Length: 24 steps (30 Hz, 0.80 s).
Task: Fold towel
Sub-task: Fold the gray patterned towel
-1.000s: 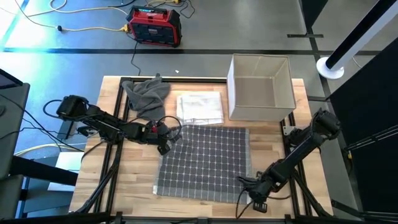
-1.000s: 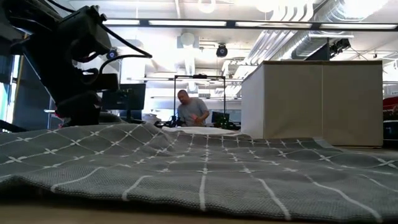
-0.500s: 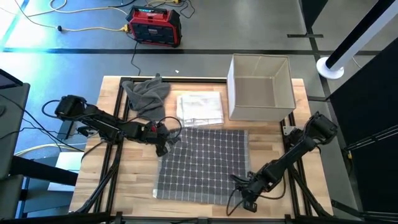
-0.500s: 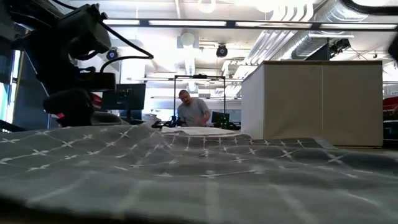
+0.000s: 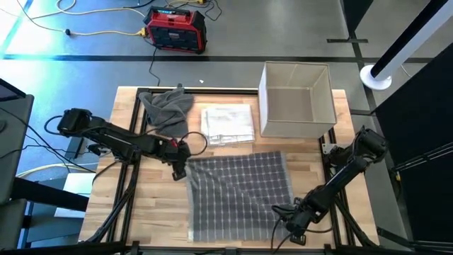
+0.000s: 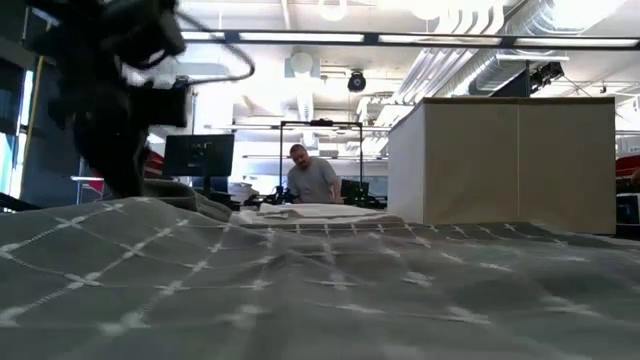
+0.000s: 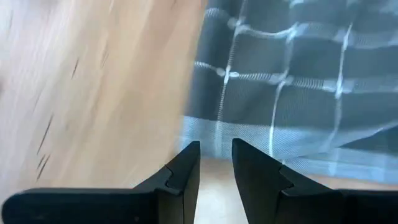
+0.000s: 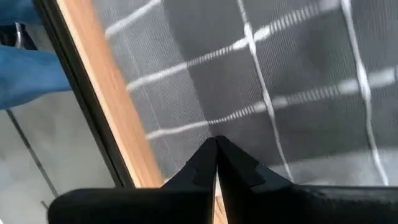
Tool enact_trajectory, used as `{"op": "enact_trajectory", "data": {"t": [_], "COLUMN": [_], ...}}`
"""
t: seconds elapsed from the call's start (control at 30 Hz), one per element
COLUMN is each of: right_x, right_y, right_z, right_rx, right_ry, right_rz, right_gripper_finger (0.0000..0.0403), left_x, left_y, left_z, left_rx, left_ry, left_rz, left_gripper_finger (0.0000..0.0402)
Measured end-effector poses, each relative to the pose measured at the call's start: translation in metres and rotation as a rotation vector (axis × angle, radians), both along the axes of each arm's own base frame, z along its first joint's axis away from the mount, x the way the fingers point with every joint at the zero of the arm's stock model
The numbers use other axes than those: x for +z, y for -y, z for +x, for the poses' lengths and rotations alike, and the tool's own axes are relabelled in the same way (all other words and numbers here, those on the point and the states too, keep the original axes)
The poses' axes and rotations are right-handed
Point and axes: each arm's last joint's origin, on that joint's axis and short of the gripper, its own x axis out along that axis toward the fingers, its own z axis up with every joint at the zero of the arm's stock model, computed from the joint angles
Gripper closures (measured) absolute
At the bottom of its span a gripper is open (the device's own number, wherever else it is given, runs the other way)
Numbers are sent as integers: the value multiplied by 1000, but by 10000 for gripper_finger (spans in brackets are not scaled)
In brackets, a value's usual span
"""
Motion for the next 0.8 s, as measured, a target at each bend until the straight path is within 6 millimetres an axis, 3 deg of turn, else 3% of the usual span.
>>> {"op": "enact_trajectory", "data": {"t": [0.17, 0.33, 0.43, 0.57, 0.8], "right_x": [35, 66, 69, 59, 50], "right_y": [18, 48, 63, 76, 86], "right_z": [8, 18, 23, 30, 40], "right_rx": [-105, -281, -296, -296, -319], "right_ry": [175, 390, 406, 361, 336], "right_rz": [14, -89, -150, -251, -298], "right_gripper_finger": [403, 403, 403, 403, 403], "left_x": [22, 20, 11, 2, -11], "left_y": [7, 33, 54, 79, 97], "left_z": [6, 10, 10, 18, 32], "left_rx": [2, -78, -156, -206, -155], "left_ry": [66, 106, 94, 162, 256], "left_rz": [-117, -250, -293, -279, -311], "left_gripper_finger": [316, 316, 316, 316, 316]}}
